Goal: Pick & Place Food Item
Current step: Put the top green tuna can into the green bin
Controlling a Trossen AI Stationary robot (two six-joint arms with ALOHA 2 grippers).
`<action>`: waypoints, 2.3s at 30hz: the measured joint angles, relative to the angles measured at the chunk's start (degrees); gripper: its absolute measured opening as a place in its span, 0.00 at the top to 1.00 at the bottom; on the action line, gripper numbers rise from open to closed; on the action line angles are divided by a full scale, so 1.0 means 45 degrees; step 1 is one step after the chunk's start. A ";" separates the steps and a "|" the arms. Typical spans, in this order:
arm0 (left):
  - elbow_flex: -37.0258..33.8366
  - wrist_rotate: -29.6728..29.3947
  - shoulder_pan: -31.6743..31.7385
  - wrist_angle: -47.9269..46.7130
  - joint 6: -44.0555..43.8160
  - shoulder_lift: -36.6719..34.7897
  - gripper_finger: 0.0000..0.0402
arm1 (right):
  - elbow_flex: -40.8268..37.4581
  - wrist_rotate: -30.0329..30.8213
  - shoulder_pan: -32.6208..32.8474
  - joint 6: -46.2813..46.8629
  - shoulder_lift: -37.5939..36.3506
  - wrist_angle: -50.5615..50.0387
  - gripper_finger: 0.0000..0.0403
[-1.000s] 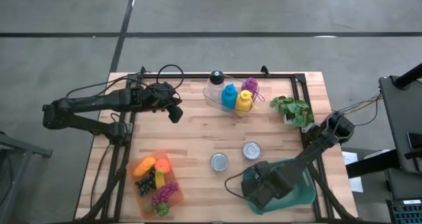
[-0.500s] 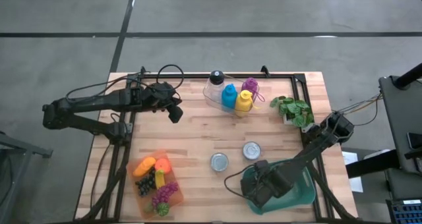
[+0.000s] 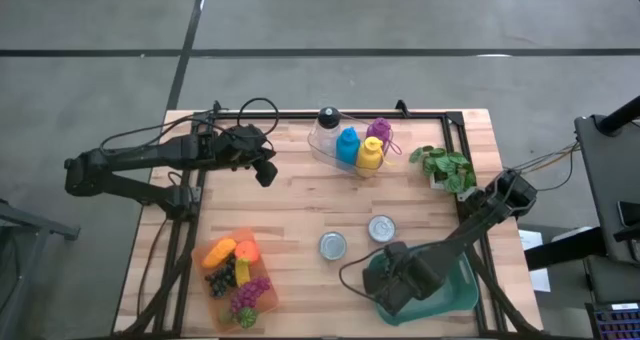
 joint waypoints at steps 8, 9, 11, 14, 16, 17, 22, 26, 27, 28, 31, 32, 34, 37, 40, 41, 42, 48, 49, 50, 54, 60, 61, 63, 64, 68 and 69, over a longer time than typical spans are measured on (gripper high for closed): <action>0.0000 0.0005 0.0000 0.0000 0.0000 0.0003 1.00 | 0.0000 0.0003 -0.0020 0.0314 0.0000 -0.0017 0.46; 0.0000 0.0005 0.0000 0.0000 0.0000 0.0000 1.00 | 0.0000 -0.0001 -0.0016 0.0309 0.0000 -0.0017 0.46; 0.0000 0.0005 0.0000 0.0000 0.0000 0.0000 1.00 | 0.0000 0.0003 -0.0016 0.0276 0.0000 -0.0008 0.46; 0.0000 0.0005 0.0000 0.0000 0.0000 0.0003 1.00 | 0.0000 0.0004 -0.0018 0.0307 0.0000 0.0002 0.46; 0.0000 0.0005 0.0000 0.0000 0.0000 0.0002 1.00 | 0.0000 0.0004 -0.0021 0.0367 0.0000 0.0002 0.46; 0.0000 0.0005 0.0000 0.0000 0.0000 0.0003 1.00 | 0.0000 0.0004 -0.0021 0.0457 0.0000 -0.0005 0.46; 0.0000 0.0005 -0.0010 0.0000 0.0000 0.0005 1.00 | 0.0000 0.0018 -0.0016 -0.0295 0.0000 -0.0267 0.46; 0.0000 0.0010 -0.0010 0.0000 0.0000 0.0003 1.00 | 0.0005 0.0205 -0.0045 -0.0645 0.0000 -0.0197 0.46; 0.0000 0.0010 -0.0010 0.0000 0.0000 0.0002 1.00 | 0.0036 0.0376 -0.0045 -0.0827 0.0004 -0.0198 0.46; 0.0000 0.0010 -0.0010 0.0000 0.0000 0.0000 1.00 | 0.0060 0.0494 -0.0045 -0.1012 0.0005 -0.0177 0.46; 0.0000 0.0010 -0.0010 -0.0005 0.0000 0.0002 1.00 | 0.0086 0.0700 -0.0045 -0.1129 0.0005 -0.0173 0.46; 0.0000 0.0010 -0.0010 -0.0005 0.0000 0.0000 1.00 | 0.0083 0.0703 -0.0045 -0.1095 0.0005 -0.0173 0.46; 0.0000 0.0010 -0.0010 -0.0005 0.0000 0.0003 1.00 | 0.0083 0.0703 -0.0045 -0.1103 0.0005 -0.0173 0.46; 0.0000 0.0010 -0.0006 -0.0005 0.0000 0.0001 1.00 | 0.0078 0.0703 -0.0040 -0.1612 0.0005 -0.0061 0.46; 0.0000 0.0010 -0.0005 -0.0005 0.0006 0.0004 1.00 | 0.0073 0.0703 -0.0040 -0.2124 0.0005 0.0337 0.46; 0.0000 0.0010 -0.0005 -0.0005 0.0007 0.0005 1.00 | 0.0073 0.0703 -0.0040 -0.2129 0.0005 0.0415 0.46; 0.0000 0.0010 -0.0005 -0.0005 0.0010 0.0005 1.00 | 0.0073 0.0703 -0.0040 -0.2137 0.0005 0.0509 0.46; 0.0000 0.0005 -0.0005 -0.0005 0.0015 0.0005 1.00 | 0.0005 0.0713 -0.0040 -0.2332 0.0005 0.1039 0.46; 0.0000 0.0005 -0.0005 -0.0005 0.0015 0.0000 1.00 | 0.0000 0.0751 -0.0040 -0.2386 0.0005 0.1127 0.46; 0.0000 0.0005 -0.0005 -0.0005 0.0015 0.0000 1.00 | 0.0000 0.0840 -0.0040 -0.2407 0.0005 0.1148 0.46; 0.0000 0.0005 -0.0005 -0.0005 0.0015 0.0004 1.00 | -0.0033 0.1209 -0.0040 -0.2422 0.0005 0.0987 0.46; -0.0003 0.0005 0.0005 -0.0005 0.0015 0.0001 1.00 | -0.0151 0.1325 -0.0084 -0.1829 0.0010 0.0841 0.46; 0.0000 0.0005 0.0001 -0.0005 0.0015 0.0005 1.00 | -0.0151 0.1325 -0.0084 -0.1818 0.0010 0.0850 0.46; -0.0005 0.0005 0.0000 -0.0009 0.0015 0.0000 1.00 | -0.0151 0.1280 -0.0079 -0.1803 0.0010 0.0874 0.46; -0.0004 0.0005 0.0005 -0.0006 0.0015 0.0001 1.00 | -0.0151 0.1209 -0.0079 -0.1778 0.0010 0.0888 0.46; -0.0005 0.0005 0.0000 -0.0005 0.0019 0.0002 1.00 | -0.0151 0.0462 -0.0079 -0.1775 0.0010 0.0886 0.46; -0.0005 0.0005 0.0000 -0.0005 0.0019 0.0004 1.00 | -0.0151 0.0274 -0.0079 -0.1784 0.0010 0.0881 0.46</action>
